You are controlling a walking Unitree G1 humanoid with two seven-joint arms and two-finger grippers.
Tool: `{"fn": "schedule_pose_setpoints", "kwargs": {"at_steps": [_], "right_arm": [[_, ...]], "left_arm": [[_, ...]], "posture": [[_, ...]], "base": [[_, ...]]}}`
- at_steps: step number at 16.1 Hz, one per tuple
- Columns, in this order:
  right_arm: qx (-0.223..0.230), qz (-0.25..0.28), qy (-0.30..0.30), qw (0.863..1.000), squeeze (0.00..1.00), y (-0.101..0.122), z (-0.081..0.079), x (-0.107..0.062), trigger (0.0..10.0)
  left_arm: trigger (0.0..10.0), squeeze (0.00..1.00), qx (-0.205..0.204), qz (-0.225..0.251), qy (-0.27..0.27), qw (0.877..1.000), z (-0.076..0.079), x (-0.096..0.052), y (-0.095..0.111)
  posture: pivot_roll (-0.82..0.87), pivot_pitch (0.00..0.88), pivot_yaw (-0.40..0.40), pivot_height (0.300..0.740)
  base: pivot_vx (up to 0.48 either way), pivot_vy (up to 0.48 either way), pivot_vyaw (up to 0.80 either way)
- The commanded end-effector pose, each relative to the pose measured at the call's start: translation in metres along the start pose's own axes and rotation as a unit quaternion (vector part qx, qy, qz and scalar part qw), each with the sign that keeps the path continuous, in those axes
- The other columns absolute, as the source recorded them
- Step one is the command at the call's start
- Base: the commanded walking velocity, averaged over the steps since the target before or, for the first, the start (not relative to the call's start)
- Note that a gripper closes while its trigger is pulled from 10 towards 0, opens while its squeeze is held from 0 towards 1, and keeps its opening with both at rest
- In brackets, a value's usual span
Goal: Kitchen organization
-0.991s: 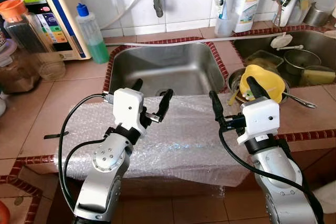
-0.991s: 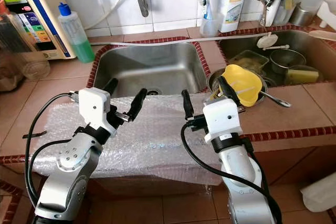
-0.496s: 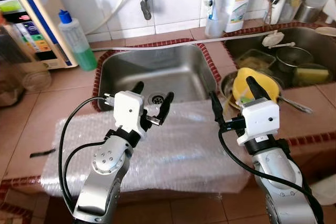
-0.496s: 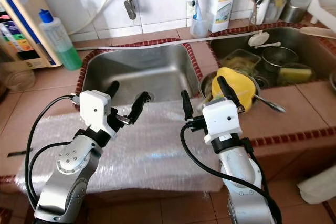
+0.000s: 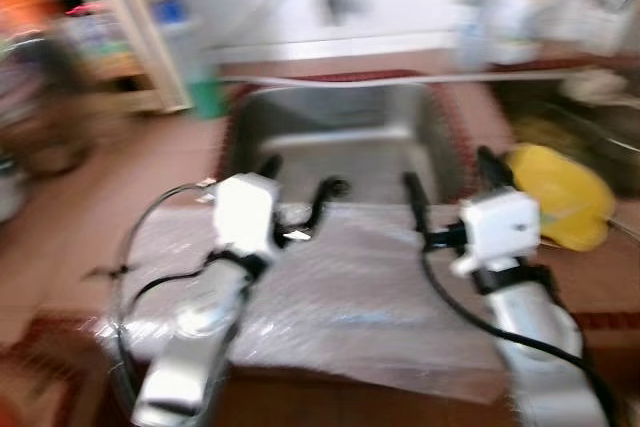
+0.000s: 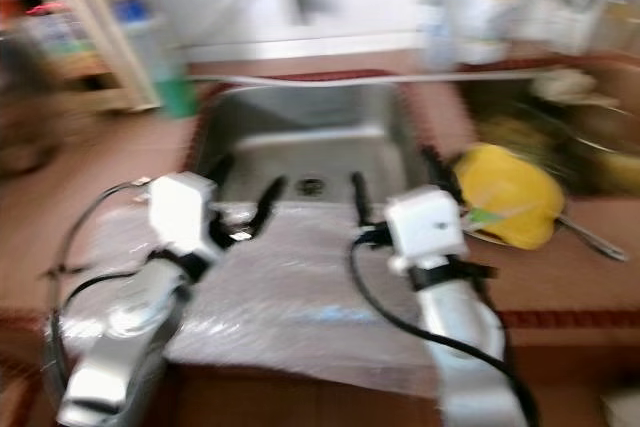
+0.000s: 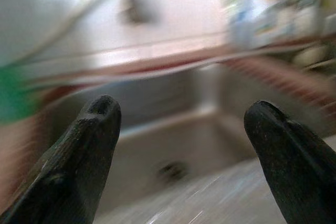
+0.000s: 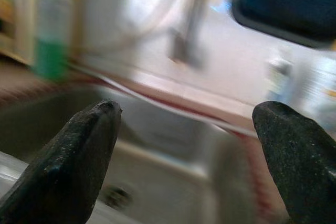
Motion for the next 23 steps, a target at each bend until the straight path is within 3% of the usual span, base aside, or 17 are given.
{"fn": "schedule_pose_setpoints", "kwargs": {"at_steps": [1,23], "right_arm": [[-0.006,0.002,-0.001,1.0,1.0,0.002,0.002,-0.003,10.0],[-0.024,0.016,-0.002,1.0,1.0,0.007,0.005,-0.003,10.0]], "left_arm": [[10.0,0.0,-0.003,0.01,-0.007,1.0,0.005,0.002,0.005],[10.0,0.0,-0.011,0.03,-0.034,0.999,0.01,0.001,0.012]], "posture": [[-0.26,0.126,0.121,0.74],[-0.26,0.123,0.12,0.74]], "base": [[0.0,0.0,0.0],[0.022,0.0,0.0]]}}
Point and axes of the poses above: a point about 5 cm out from each wrist's last joint towards the gripper, its own x axis pointing out of the wrist towards the gripper, its own y axis along the axis of the wrist's last joint, z = x × y, the point moved 3 cm from there along x, pointing out of the wrist towards the gripper, and after that the axes turned 12 degrees about x, right-handed, at the moved point
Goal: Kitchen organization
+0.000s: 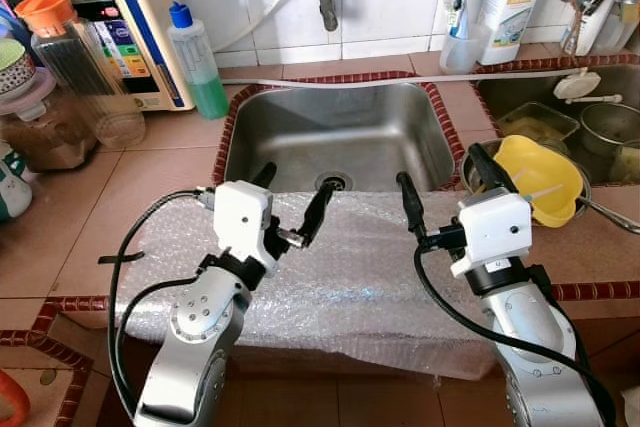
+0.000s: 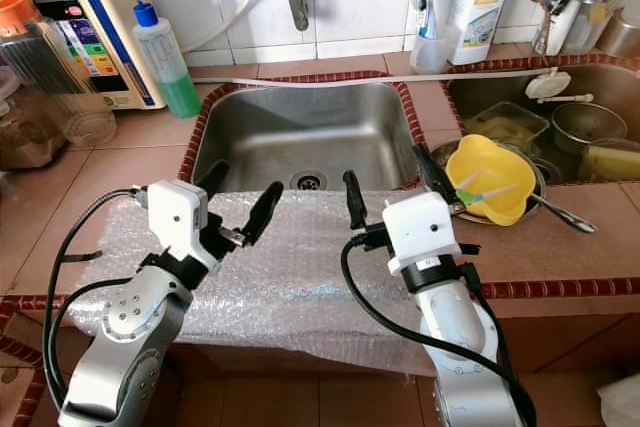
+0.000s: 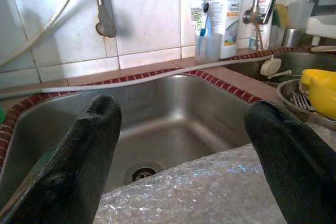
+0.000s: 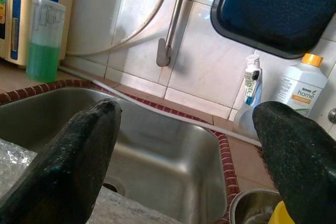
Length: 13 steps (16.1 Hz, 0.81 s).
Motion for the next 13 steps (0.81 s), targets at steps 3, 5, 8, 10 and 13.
{"fn": "schedule_pose_setpoints", "kwargs": {"at_steps": [3,5,8,10,13], "right_arm": [[-0.006,0.013,0.009,1.0,1.0,0.0063,-0.0022,-0.0003,10.0],[-0.005,0.013,0.01,1.0,1.0,0.0059,-0.0026,0.0001,10.0],[-0.005,0.012,0.011,1.0,1.0,0.0053,-0.0036,-0.0002,10.0],[-0.004,0.012,0.012,1.0,1.0,0.0054,-0.0041,-0.0003,10.0],[-0.004,0.011,0.013,1.0,1.0,0.0049,-0.0048,-0.0009,10.0]], "left_arm": [[10.0,0.0,0.008,0.007,-0.005,1.0,0.0,-0.0011,0.0033],[10.0,0.0,0.008,0.006,-0.005,1.0,0.0002,-0.001,0.003],[10.0,0.0,0.008,0.005,-0.006,1.0,0.0006,-0.001,0.0024],[10.0,0.0,0.008,0.004,-0.006,1.0,0.0011,-0.0014,0.0015],[10.0,0.0,-0.001,-0.01,0.017,1.0,-0.0028,-0.0019,-0.0021]], "posture": [[-0.26,0.12,0.119,0.74],[-0.26,0.12,0.12,0.74],[-0.26,0.122,0.12,0.74],[-0.26,0.124,0.12,0.74],[-0.26,0.125,0.119,0.74]], "base": [[0.275,0.0,0.0],[0.276,0.0,0.0],[0.276,0.0,0.0],[0.276,0.0,0.0],[0.0,0.0,0.0]]}}
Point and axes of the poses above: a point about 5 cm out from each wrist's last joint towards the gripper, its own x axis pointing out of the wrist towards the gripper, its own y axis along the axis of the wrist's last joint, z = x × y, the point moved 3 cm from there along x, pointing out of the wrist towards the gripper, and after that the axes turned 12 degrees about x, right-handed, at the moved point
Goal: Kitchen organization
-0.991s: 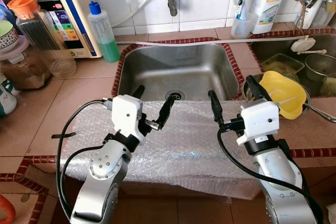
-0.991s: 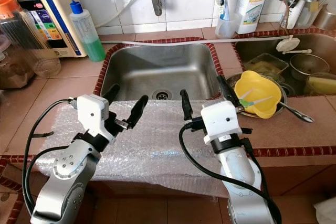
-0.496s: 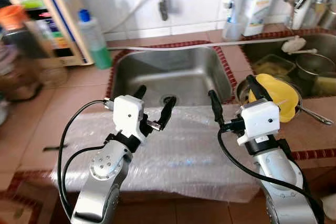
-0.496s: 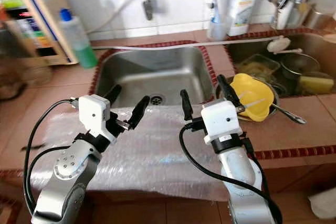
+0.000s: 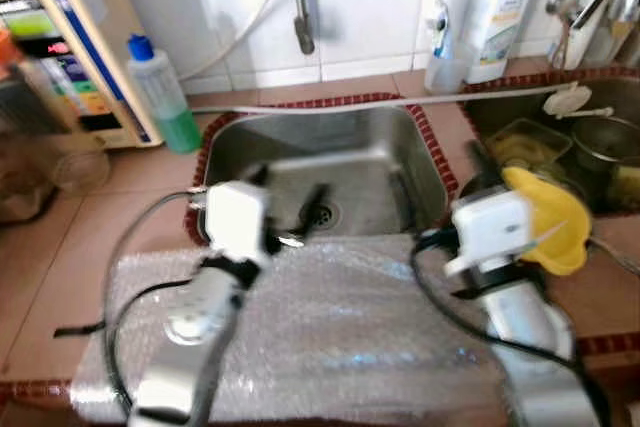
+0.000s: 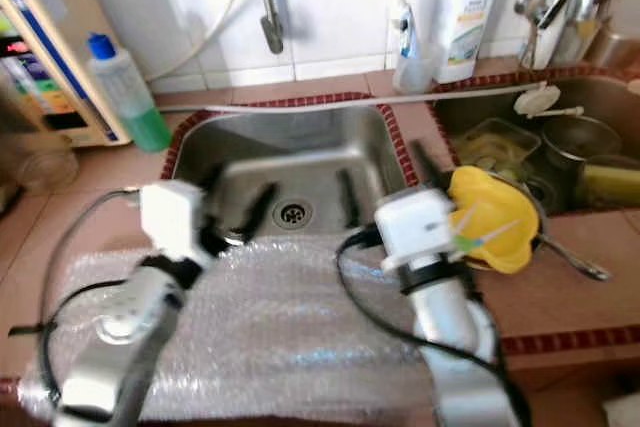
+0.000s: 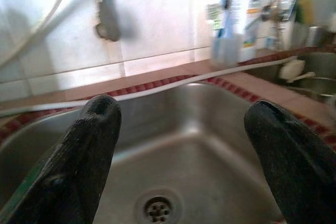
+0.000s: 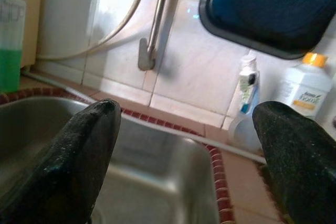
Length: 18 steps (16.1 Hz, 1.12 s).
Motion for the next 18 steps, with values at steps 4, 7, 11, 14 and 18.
{"fn": "schedule_pose_setpoints", "kwargs": {"at_steps": [4,7,11,14,18], "right_arm": [[-0.007,0.004,0.0,1.0,1.0,0.003,0.002,-0.001,10.0],[-0.001,0.005,-0.002,1.0,1.0,0.005,0.003,-0.001,10.0],[0.002,-0.006,-0.025,1.0,1.0,0.007,0.014,-0.013,10.0],[0.007,-0.025,-0.051,0.998,1.0,0.002,0.02,-0.022,10.0],[0.0,-0.034,-0.082,0.996,1.0,0.004,0.031,-0.031,10.0]], "left_arm": [[10.0,0.0,0.002,-0.004,-0.012,1.0,0.005,-0.002,-0.001],[10.0,0.0,0.01,-0.021,-0.011,1.0,0.003,-0.007,-0.008],[10.0,0.0,0.011,-0.036,-0.009,0.999,-0.008,-0.013,-0.015],[10.0,0.0,0.033,-0.057,0.005,0.998,-0.008,-0.005,-0.025],[10.0,0.0,0.04,-0.063,0.012,0.997,-0.005,0.013,-0.032]], "posture": [[-0.26,0.126,0.12,0.74],[-0.26,0.13,0.121,0.74],[-0.27,0.137,0.144,0.74],[-0.3,0.151,0.165,0.74],[-0.37,0.176,0.189,0.74]], "base": [[0.0,0.0,0.0],[0.0,0.0,0.0],[0.0,0.0,0.0],[0.0,0.0,0.0],[0.0,0.0,0.0]]}}
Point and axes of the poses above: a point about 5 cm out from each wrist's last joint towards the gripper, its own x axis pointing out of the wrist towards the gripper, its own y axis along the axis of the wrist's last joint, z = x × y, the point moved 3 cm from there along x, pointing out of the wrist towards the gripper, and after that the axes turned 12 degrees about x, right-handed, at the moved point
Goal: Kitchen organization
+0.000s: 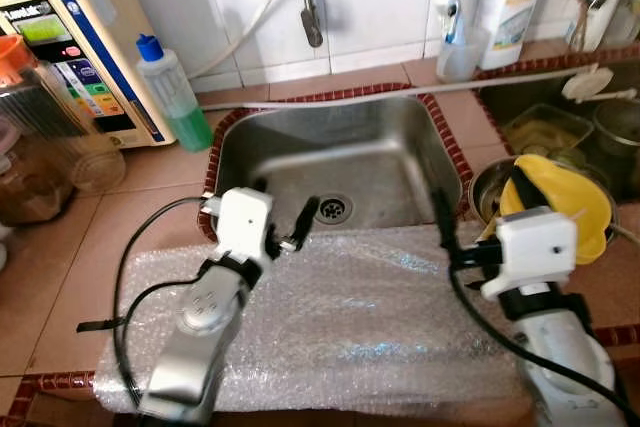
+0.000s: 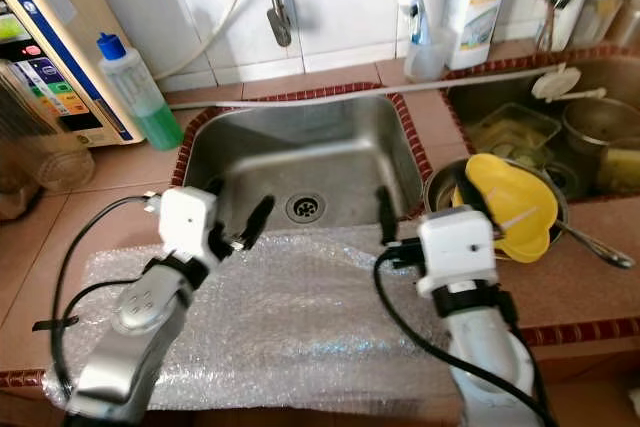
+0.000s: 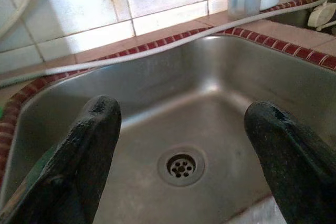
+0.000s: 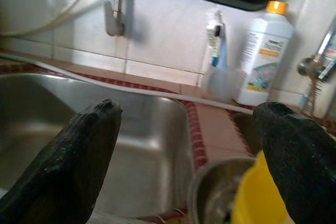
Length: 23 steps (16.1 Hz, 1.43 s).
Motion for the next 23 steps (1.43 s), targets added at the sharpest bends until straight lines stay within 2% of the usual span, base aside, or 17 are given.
{"fn": "schedule_pose_setpoints", "kwargs": {"at_steps": [1,3,4,6,9,12,16,18,23], "right_arm": [[-0.004,0.008,-0.007,1.0,1.0,0.006,0.003,-0.003,10.0],[-0.014,0.005,-0.018,1.0,1.0,0.004,0.007,-0.006,10.0],[-0.012,0.005,-0.033,0.999,1.0,0.005,0.01,-0.004,10.0],[-0.008,0.009,-0.031,0.999,1.0,0.006,0.005,-0.001,10.0],[-0.012,0.008,-0.033,0.999,1.0,0.003,0.007,-0.002,10.0],[-0.003,0.022,-0.005,1.0,0.97,0.007,-0.002,0.013,10.0],[0.013,0.023,0.055,0.998,0.97,0.007,-0.02,0.027,10.0],[0.013,0.019,0.07,0.997,0.97,0.007,-0.02,0.031,10.0],[0.015,0.005,0.097,0.995,0.97,0.004,-0.018,0.033,10.0]], "left_arm": [[10.0,0.0,0.008,0.001,0.009,1.0,-0.004,0.003,-0.001],[10.0,0.0,0.01,0.001,0.011,1.0,-0.005,0.008,-0.003],[10.0,0.0,0.016,0.007,0.011,1.0,-0.007,0.014,-0.001],[10.0,0.0,0.02,0.01,0.025,0.999,-0.016,0.021,0.001],[10.0,0.0,0.021,0.009,0.029,0.999,-0.016,0.027,-0.001],[10.0,0.0,0.024,0.017,0.042,0.999,-0.022,0.033,0.001],[10.0,0.0,0.03,0.014,0.097,0.995,-0.041,0.027,-0.001],[10.0,0.0,0.038,0.006,0.1,0.994,-0.042,0.022,-0.008],[10.0,0.0,0.023,0.019,0.126,0.992,-0.038,0.024,-0.002]], "posture": [[-0.39,0.168,0.195,0.74],[-0.41,0.165,0.2,0.74],[-0.42,0.161,0.195,0.74],[-0.42,0.163,0.208,0.74],[-0.44,0.152,0.23,0.74],[-0.43,0.134,0.211,0.74],[-0.35,0.131,0.161,0.74],[-0.34,0.142,0.131,0.74],[-0.32,0.141,0.081,0.74]], "base": [[0.0,0.0,0.0],[0.0,0.0,0.0],[0.0,0.0,0.0],[0.0,0.0,0.0],[0.0,0.0,0.0],[0.0,0.0,0.0],[0.0,0.0,0.0],[0.0,0.0,0.0],[0.0,0.0,0.0]]}}
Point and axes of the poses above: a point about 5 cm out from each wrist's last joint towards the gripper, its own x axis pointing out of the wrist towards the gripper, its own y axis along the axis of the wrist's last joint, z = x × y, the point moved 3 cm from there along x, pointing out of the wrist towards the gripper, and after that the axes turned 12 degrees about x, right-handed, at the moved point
